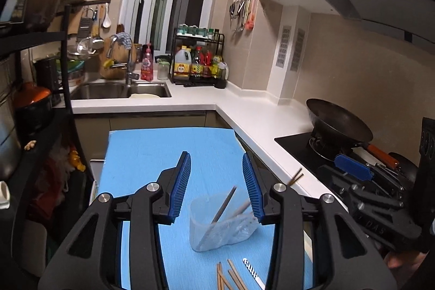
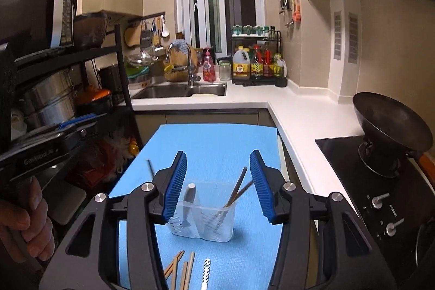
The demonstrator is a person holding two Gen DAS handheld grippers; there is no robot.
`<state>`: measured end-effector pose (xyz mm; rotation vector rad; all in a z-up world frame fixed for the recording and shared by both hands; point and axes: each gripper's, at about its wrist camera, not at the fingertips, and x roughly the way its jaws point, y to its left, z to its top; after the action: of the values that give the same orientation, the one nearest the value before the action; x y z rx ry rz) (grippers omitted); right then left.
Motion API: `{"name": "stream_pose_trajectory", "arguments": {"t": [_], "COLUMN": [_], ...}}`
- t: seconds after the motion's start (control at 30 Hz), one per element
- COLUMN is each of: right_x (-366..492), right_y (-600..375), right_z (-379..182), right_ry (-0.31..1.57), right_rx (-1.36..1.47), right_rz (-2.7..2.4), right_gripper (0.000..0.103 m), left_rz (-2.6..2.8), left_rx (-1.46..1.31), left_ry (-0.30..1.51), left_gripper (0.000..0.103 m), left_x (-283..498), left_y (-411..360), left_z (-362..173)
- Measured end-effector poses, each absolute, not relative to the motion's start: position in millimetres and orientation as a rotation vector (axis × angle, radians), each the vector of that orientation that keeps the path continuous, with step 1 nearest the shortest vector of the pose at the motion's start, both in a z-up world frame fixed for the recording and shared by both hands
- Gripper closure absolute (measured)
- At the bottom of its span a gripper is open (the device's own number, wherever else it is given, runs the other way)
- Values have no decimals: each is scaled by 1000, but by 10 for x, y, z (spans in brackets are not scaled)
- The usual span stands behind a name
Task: Organize utensils
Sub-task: 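Open both tools to drop the chopsticks into the holder, then move both tools back to the chopsticks and close the right tool on one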
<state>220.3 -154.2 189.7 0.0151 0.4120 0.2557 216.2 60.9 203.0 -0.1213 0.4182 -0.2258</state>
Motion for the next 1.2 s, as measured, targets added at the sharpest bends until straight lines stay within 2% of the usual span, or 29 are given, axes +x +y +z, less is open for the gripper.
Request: {"name": "stream_pose_trajectory", "arguments": {"t": [0.3,0.6,0.7,0.77,0.8,0.9,1.2], "right_x": [1291,839,759,728,707,677,753], "right_y": [-1614,-1564,-1526,-1521,-1512,-1422,-1275], "right_z": [1670,781,379,134,26,-242,-522], "right_ry": [343,539,624,682,702,768,852], "right_rx": [21,24,68,114,128,119,62], "right_rz": [271,286,296,308,309,318,309], "right_gripper": [56,57,72,96,99,99,98], "left_rz": [-180,-105,-100,-96,-102,-80,-112], "left_rx": [-128,-167,-186,-224,-238,-201,-209], "left_ry": [420,487,559,635,677,712,690], "left_gripper": [64,64,64,72,80,84,84], "left_x": [1256,622,494,442,428,356,311], "left_y": [662,656,637,658,652,574,563], "left_z": [1487,591,265,-1,-128,-323,-356]}}
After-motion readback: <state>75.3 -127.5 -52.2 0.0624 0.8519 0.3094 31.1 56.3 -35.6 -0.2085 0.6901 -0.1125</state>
